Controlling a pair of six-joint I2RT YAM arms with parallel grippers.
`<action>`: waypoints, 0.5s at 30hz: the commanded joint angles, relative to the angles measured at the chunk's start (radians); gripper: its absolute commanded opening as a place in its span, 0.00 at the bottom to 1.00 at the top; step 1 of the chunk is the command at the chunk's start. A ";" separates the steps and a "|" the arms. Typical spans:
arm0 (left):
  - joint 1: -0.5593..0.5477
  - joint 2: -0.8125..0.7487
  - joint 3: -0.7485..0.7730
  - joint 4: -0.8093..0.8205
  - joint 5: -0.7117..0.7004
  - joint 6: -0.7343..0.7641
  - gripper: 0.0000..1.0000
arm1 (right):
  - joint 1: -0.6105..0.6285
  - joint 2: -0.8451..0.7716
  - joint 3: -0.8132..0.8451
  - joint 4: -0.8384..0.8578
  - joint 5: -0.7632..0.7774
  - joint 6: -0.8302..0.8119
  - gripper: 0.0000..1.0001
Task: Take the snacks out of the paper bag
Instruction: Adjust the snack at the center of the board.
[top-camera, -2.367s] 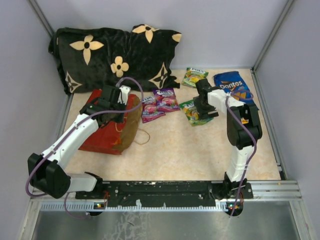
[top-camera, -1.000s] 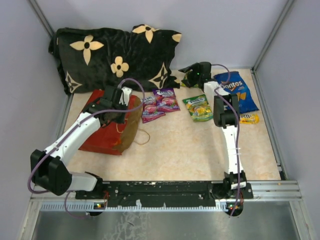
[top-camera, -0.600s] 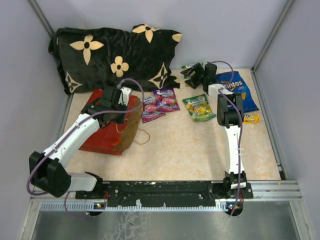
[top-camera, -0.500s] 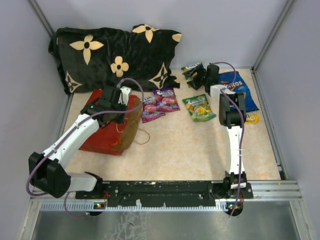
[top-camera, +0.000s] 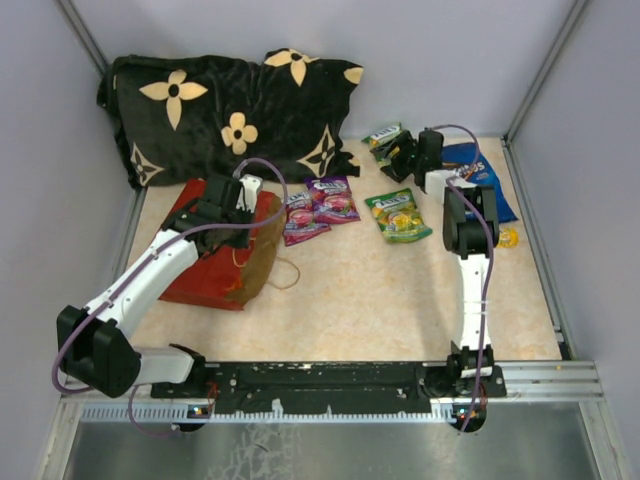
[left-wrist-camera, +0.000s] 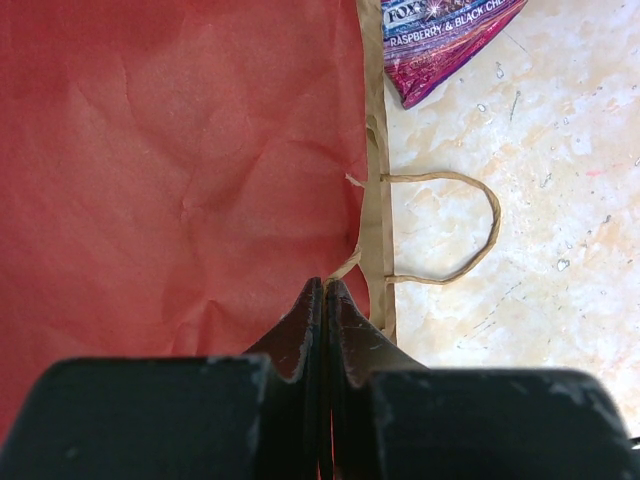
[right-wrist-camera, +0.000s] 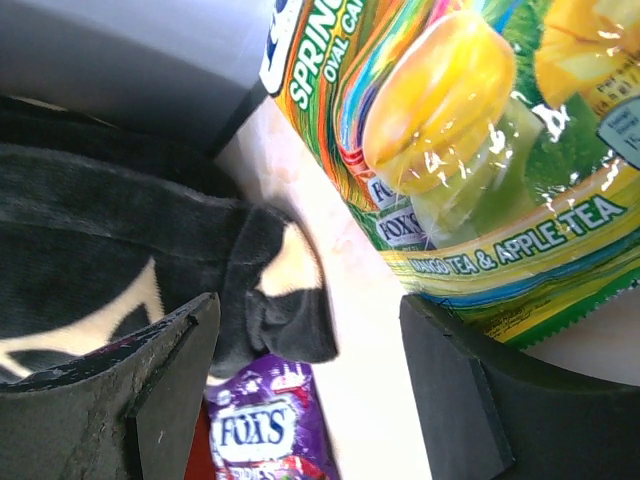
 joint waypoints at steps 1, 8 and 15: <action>0.003 -0.021 -0.008 0.013 0.002 -0.002 0.05 | 0.009 -0.136 0.135 -0.185 0.030 -0.197 0.74; 0.003 -0.012 -0.012 0.024 0.035 -0.009 0.05 | 0.019 -0.190 0.351 -0.480 0.333 -0.704 0.90; 0.003 -0.029 -0.036 0.061 0.074 -0.020 0.05 | 0.021 -0.119 0.355 -0.342 0.361 -1.050 0.99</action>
